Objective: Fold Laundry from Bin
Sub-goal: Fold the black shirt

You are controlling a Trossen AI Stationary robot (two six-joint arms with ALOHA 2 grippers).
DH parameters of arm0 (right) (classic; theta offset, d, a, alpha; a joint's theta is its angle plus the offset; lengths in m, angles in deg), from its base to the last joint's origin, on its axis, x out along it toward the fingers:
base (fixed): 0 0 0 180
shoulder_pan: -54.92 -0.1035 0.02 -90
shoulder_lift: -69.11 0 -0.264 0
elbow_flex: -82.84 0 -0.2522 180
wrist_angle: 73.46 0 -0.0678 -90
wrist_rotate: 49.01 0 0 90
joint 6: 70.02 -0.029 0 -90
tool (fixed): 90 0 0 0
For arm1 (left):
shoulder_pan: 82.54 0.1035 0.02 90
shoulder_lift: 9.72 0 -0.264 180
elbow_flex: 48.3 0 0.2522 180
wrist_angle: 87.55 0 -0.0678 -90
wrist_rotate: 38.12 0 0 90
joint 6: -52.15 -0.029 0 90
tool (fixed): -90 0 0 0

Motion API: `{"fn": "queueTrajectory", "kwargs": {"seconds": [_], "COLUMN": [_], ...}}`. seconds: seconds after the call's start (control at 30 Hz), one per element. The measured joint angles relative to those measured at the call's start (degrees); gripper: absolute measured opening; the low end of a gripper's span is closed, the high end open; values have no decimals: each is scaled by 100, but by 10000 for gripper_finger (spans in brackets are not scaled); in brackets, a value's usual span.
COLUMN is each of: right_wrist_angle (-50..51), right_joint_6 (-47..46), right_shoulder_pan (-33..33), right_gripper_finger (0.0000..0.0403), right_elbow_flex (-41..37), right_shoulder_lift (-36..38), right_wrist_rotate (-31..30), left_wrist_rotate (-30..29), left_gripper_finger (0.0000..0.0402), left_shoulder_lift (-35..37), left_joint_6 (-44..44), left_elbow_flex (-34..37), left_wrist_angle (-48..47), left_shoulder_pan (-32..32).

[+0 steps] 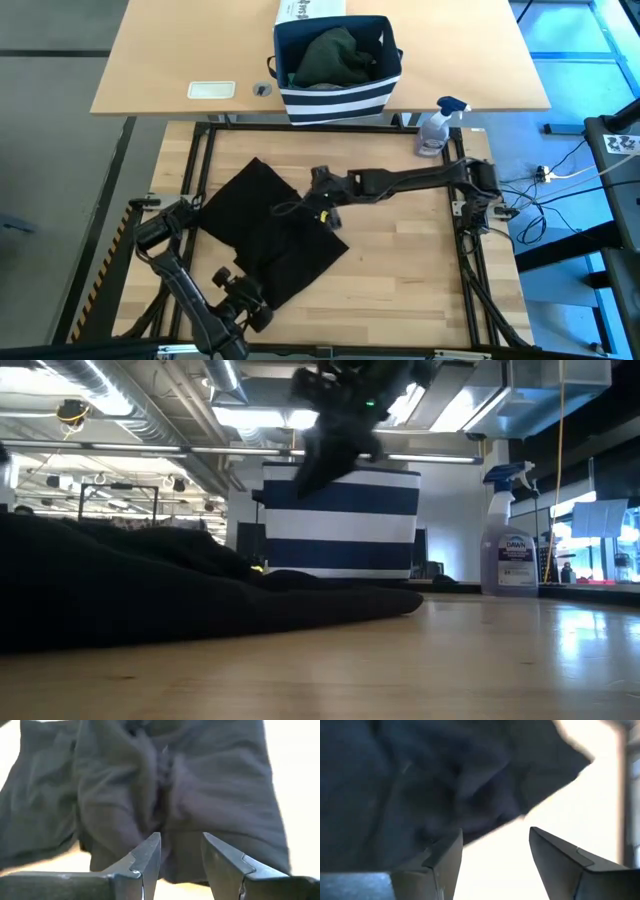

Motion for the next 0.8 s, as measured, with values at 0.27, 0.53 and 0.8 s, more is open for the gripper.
{"fn": "queueTrajectory", "kwargs": {"seconds": [0.27, 0.53, 0.8], "right_wrist_angle": [434, -17, -856], "right_joint_6": [-481, -484, -237], "right_shoulder_pan": [-853, -1934, -2321], "right_gripper_finger": [196, 189, 189], "right_elbow_flex": [-483, -1216, -1845], "right_shoulder_lift": [12, 12, 12], "right_wrist_rotate": [87, -993, -1302], "left_wrist_rotate": [-48, -71, 564], "left_gripper_finger": [131, 131, 131], "left_shoulder_lift": [7, 7, 7], "left_joint_6": [-2793, -4160, -4776], "left_elbow_flex": [22, 210, 188], "left_wrist_angle": [2402, 3689, 3744], "left_shoulder_pan": [452, 872, 1055]}}
